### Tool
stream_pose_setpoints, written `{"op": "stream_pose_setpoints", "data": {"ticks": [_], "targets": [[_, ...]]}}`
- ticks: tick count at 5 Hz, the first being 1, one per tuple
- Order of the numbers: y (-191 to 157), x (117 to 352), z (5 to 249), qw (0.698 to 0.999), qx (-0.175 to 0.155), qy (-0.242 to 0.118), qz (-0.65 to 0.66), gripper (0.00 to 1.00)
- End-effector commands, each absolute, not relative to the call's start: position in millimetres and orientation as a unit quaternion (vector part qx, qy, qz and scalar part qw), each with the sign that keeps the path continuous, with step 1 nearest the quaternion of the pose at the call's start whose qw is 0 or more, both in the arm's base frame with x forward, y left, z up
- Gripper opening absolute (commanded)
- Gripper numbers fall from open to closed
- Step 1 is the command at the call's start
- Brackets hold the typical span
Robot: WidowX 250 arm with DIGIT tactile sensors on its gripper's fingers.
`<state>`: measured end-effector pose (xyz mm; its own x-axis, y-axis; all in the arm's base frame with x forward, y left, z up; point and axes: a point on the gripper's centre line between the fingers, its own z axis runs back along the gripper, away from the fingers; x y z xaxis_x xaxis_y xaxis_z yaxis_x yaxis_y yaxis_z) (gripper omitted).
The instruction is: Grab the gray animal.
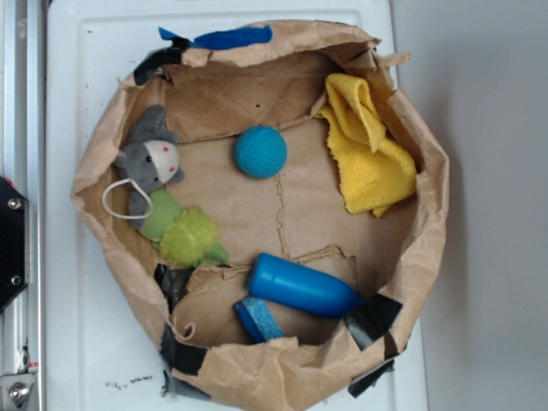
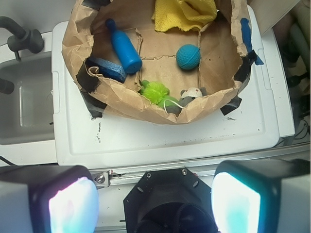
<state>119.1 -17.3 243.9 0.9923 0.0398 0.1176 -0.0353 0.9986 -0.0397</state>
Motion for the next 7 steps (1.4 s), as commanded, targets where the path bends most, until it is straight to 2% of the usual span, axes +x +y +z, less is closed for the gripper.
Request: {"op": "stream_pose_setpoints", "data": {"ticks": [1, 2, 3, 4, 5, 6, 7], "targets": [[-17.3, 119.1, 243.9, 0.998, -0.019, -0.059, 0.019, 1.0], [-4.8, 151.8, 244.6, 0.996, -0.015, -0.064, 0.055, 1.0], [5.3, 176.8, 241.0, 0.995, -0.021, -0.05, 0.08, 1.0], [13.0, 187.8, 235.2, 0.996, -0.016, -0.05, 0.07, 1.0], [13.8, 215.3, 225.2, 0.999, -0.008, -0.048, 0.002, 1.0], [13.8, 236.2, 206.4, 0.994, -0.055, -0.037, -0.088, 1.0], [22.0, 247.2, 195.1, 0.987, -0.054, -0.037, -0.144, 1.0]]}}
